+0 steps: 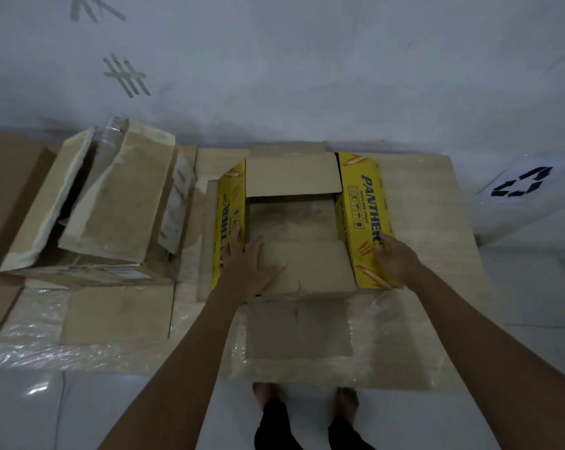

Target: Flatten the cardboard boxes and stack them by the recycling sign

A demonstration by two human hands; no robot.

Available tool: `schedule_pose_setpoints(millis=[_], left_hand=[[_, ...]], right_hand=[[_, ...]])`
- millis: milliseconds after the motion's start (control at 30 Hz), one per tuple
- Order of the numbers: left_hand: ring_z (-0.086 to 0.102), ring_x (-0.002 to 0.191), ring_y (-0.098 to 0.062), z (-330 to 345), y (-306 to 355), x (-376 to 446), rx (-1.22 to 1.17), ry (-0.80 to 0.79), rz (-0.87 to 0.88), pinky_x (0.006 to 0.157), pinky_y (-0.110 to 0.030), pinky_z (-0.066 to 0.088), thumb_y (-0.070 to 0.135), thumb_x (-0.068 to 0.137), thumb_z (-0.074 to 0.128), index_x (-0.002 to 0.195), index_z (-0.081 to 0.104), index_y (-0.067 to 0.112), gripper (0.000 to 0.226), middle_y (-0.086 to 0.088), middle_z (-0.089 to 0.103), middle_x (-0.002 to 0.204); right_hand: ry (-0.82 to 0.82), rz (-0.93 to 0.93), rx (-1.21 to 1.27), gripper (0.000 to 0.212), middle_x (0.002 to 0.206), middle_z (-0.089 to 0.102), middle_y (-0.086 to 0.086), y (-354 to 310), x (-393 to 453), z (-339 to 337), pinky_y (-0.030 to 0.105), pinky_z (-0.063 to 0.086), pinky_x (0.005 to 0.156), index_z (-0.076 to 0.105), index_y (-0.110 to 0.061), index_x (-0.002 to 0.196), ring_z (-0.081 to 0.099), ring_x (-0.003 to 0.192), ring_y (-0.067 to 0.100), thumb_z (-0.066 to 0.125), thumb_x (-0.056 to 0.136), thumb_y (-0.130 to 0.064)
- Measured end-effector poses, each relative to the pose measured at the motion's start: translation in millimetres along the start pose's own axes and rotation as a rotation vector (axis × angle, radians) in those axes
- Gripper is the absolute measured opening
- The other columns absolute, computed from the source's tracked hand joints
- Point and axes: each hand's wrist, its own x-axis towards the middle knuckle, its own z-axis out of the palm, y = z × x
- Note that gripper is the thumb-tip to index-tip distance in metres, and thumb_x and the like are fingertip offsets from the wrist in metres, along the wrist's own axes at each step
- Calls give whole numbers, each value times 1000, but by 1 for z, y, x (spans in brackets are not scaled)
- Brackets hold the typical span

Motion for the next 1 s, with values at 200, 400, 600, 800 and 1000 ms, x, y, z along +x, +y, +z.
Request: schedule_pose_setpoints(millis=[200, 400, 600, 800, 1000], left_hand=[[34, 132, -19, -32, 3, -3, -308, 108, 88, 110, -27, 36, 55, 66, 88, 118, 57, 34, 64, -1, 27, 144], [57, 82, 4, -43, 10, -30, -650, 177, 128, 60, -13, 47, 20, 73, 91, 102, 61, 28, 43, 9, 61, 102], [54, 73, -3, -32, 16, -63, -750, 374, 85, 64, -24, 45, 0, 72, 87, 83, 64, 38, 46, 21, 62, 80], [57, 68, 3, -12, 30, -94, -865, 624, -65, 62, -11, 46, -13, 69, 82, 77, 64, 14, 33, 15, 64, 72], [62, 77, -10, -2, 29, -102, -881, 927, -244, 72, -19, 53, -3, 72, 84, 86, 64, 31, 42, 16, 66, 80]], right_hand=[[109, 12, -29, 44, 120, 61, 20, -25, 20, -11, 42, 52, 92, 61, -13, 118, 62, 101, 38, 55, 94, -49], [253, -254, -240, 61, 151, 34, 17, -78, 41, -40, 52, 40, 105, 51, -17, 137, 37, 136, 41, 75, 83, -32], [141, -696, -679, 80, 144, 44, 19, -129, 90, -46, 50, 40, 106, 47, -6, 139, 42, 132, 39, 82, 76, -40], [22, -826, -810, 73, 154, 28, 19, -142, 111, -4, 49, 34, 112, 30, -16, 151, 28, 141, 40, 68, 90, -24], [197, -925, -792, 54, 130, 50, 25, -142, 100, -21, 54, 45, 95, 41, -7, 139, 49, 118, 46, 55, 88, 2]])
